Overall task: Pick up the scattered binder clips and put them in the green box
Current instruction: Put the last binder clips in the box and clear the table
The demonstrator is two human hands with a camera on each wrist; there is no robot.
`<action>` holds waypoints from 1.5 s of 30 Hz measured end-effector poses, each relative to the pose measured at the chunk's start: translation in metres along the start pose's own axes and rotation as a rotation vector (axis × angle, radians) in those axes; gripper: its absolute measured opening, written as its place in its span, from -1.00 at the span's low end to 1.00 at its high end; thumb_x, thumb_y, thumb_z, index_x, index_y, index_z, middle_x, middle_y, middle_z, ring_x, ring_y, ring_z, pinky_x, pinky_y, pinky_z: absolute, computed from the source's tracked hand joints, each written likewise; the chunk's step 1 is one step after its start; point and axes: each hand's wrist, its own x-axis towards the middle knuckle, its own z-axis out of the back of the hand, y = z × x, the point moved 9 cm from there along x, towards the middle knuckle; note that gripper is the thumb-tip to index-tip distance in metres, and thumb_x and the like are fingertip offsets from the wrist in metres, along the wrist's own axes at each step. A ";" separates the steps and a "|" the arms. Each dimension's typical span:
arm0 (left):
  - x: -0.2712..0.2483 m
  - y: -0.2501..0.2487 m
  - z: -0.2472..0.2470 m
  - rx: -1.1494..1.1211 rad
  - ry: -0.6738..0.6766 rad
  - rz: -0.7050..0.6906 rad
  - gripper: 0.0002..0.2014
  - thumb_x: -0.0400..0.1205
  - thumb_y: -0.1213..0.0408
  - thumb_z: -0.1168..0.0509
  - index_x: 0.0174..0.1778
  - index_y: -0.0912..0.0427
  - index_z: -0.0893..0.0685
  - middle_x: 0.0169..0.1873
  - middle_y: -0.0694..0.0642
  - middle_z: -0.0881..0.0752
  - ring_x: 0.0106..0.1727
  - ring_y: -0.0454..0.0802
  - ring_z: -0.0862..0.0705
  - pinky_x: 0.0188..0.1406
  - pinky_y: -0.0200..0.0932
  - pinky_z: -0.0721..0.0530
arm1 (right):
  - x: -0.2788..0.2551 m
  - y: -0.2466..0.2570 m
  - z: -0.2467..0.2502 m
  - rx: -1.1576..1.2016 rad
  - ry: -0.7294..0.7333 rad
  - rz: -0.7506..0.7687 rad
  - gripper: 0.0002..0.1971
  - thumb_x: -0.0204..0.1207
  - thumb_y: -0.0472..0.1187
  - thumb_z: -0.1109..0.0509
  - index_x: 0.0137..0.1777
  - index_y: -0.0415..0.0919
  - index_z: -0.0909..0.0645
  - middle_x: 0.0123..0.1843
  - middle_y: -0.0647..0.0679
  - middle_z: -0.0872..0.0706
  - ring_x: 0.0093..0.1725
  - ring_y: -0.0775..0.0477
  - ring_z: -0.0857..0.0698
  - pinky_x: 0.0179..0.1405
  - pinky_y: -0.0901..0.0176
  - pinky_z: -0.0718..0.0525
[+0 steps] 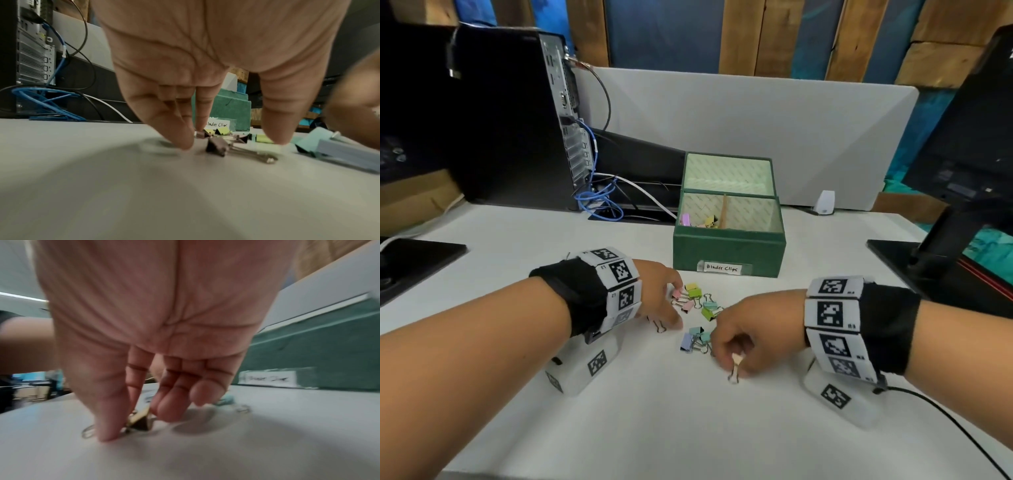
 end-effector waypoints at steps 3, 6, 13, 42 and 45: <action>0.004 -0.008 -0.001 -0.003 -0.003 -0.018 -0.42 0.46 -0.07 -0.42 0.38 -0.05 -0.47 0.21 -0.01 -0.60 -0.41 -0.28 -0.44 -0.38 -0.38 -0.46 | 0.000 -0.026 0.016 0.027 -0.114 -0.108 -0.84 0.41 -0.16 -0.47 -0.04 0.04 -0.61 -0.07 0.03 -0.62 -0.15 0.06 -0.55 -0.02 0.16 -0.61; 0.006 -0.011 -0.003 -0.047 0.022 -0.009 -0.48 0.43 0.00 -0.47 0.30 -0.04 -0.52 0.14 0.05 -0.69 -0.37 -0.15 -0.59 -0.26 -0.26 -0.65 | -0.005 -0.047 0.026 0.104 -0.198 -0.231 -0.62 0.35 -0.04 -0.53 0.08 0.13 -0.43 -0.04 0.11 -0.56 -0.17 0.05 -0.56 -0.09 0.17 -0.60; 0.005 -0.014 -0.003 -0.079 0.028 0.004 -0.39 0.46 0.06 -0.44 0.42 -0.14 -0.38 0.14 0.04 -0.63 -0.32 -0.12 -0.63 -0.13 -0.18 -0.74 | 0.002 -0.063 0.017 0.054 -0.095 -0.374 -0.22 0.35 0.19 -0.47 0.52 0.09 -0.23 0.08 0.09 -0.53 0.00 -0.03 -0.68 0.05 0.16 -0.64; 0.008 -0.020 -0.005 0.081 0.048 -0.072 -0.38 0.42 -0.25 -0.34 0.41 -0.31 -0.37 0.28 0.03 -0.47 0.30 0.07 -0.53 0.30 0.00 -0.53 | 0.030 -0.050 0.025 0.049 -0.101 -0.285 -0.79 0.40 -0.24 -0.44 -0.11 0.02 -0.46 0.01 -0.01 -0.46 -0.20 0.03 -0.50 -0.31 0.28 -0.53; 0.008 -0.020 -0.002 0.030 0.014 -0.085 -0.51 0.44 -0.15 -0.39 0.29 -0.20 -0.52 0.23 0.02 -0.53 0.21 0.03 -0.60 0.22 -0.09 -0.57 | 0.031 -0.051 0.027 0.046 -0.087 -0.277 -0.83 0.40 -0.25 -0.43 -0.16 0.00 -0.51 0.05 -0.12 -0.57 -0.09 -0.11 -0.58 -0.10 0.11 -0.60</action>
